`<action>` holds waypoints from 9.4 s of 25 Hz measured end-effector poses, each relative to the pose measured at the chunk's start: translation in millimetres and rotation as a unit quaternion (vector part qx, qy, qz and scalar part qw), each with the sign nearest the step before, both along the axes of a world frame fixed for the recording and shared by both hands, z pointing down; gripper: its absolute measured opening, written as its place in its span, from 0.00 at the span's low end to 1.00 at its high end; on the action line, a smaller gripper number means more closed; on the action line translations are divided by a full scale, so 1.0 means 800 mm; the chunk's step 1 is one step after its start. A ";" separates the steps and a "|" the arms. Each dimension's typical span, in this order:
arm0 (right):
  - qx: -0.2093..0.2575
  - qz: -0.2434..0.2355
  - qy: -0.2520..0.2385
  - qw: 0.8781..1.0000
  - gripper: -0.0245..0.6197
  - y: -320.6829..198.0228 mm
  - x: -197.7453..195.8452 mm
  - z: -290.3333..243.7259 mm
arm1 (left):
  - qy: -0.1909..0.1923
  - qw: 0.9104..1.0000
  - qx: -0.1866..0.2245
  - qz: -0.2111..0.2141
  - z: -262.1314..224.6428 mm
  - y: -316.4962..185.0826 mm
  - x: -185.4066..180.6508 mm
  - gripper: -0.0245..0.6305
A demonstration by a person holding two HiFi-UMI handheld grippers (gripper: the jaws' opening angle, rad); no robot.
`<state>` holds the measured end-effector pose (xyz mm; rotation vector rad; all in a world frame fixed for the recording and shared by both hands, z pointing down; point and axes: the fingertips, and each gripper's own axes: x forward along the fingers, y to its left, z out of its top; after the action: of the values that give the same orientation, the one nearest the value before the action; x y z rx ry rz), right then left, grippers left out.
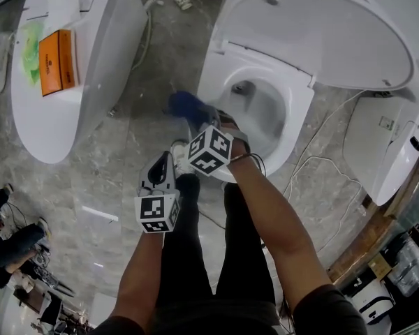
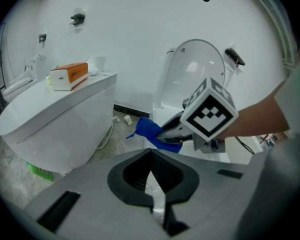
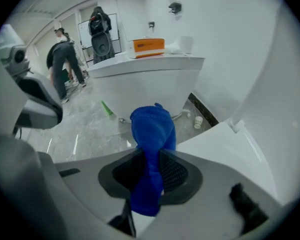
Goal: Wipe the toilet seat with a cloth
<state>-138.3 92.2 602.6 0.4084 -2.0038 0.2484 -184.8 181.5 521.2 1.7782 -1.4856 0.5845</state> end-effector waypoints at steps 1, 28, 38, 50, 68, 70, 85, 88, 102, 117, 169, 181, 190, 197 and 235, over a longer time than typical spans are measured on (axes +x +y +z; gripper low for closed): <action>0.000 0.011 0.001 1.000 0.18 -0.009 0.001 0.000 | -0.005 1.000 0.003 0.004 -0.002 -0.004 0.003 0.04; 0.015 0.191 -0.034 0.981 0.18 -0.122 0.047 -0.007 | 0.012 1.000 0.008 0.025 -0.016 -0.006 0.025 0.04; 0.045 0.262 -0.040 0.963 0.18 -0.157 0.092 -0.012 | 0.001 0.998 -0.026 0.052 0.003 0.027 0.007 0.04; 0.073 0.340 -0.016 0.937 0.18 -0.174 0.183 -0.010 | 0.009 0.997 -0.008 0.070 -0.006 0.000 0.045 0.04; 0.137 0.341 -0.092 0.926 0.18 -0.170 0.256 -0.085 | 0.025 0.998 -0.054 0.023 0.040 0.012 0.058 0.04; 0.150 0.330 -0.098 0.927 0.18 -0.166 0.261 -0.100 | 0.020 0.998 -0.063 0.005 0.047 0.013 0.052 0.04; 0.196 0.325 -0.178 0.908 0.18 -0.116 0.264 -0.201 | 0.162 0.977 -0.136 -0.023 0.105 0.046 0.094 0.29; 0.199 0.322 -0.185 0.907 0.18 -0.110 0.265 -0.209 | 0.181 0.971 -0.149 -0.037 0.115 0.046 0.101 0.29; 0.206 0.348 -0.188 0.895 0.18 -0.091 0.299 -0.215 | 0.168 0.972 -0.161 -0.022 0.115 0.046 0.106 0.27; 0.190 0.450 -0.197 0.850 0.18 -0.038 0.362 -0.250 | 0.205 0.974 -0.099 -0.010 0.023 0.041 0.106 0.27; 0.217 0.501 -0.143 0.826 0.18 0.076 0.484 -0.331 | 0.494 0.813 0.283 -0.122 -0.340 -0.269 0.137 0.39; 0.235 0.470 -0.165 0.835 0.18 0.038 0.461 -0.342 | 0.186 0.926 0.325 0.039 -0.331 -0.349 0.170 0.29; 0.227 0.470 -0.173 0.836 0.18 0.026 0.450 -0.335 | 0.027 0.944 0.326 0.047 -0.322 -0.399 0.163 0.07; 0.225 0.455 -0.169 0.845 0.18 0.010 0.443 -0.324 | -0.002 0.939 0.340 0.052 -0.322 -0.399 0.165 0.07; 0.078 0.321 -0.137 0.934 0.18 -0.171 0.111 -0.088 | 0.059 0.988 0.131 0.061 -0.153 -0.103 0.032 0.05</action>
<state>-49.5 -44.6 532.2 1.1904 -2.1104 0.5783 -159.1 99.3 398.4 2.0791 -1.4313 0.3488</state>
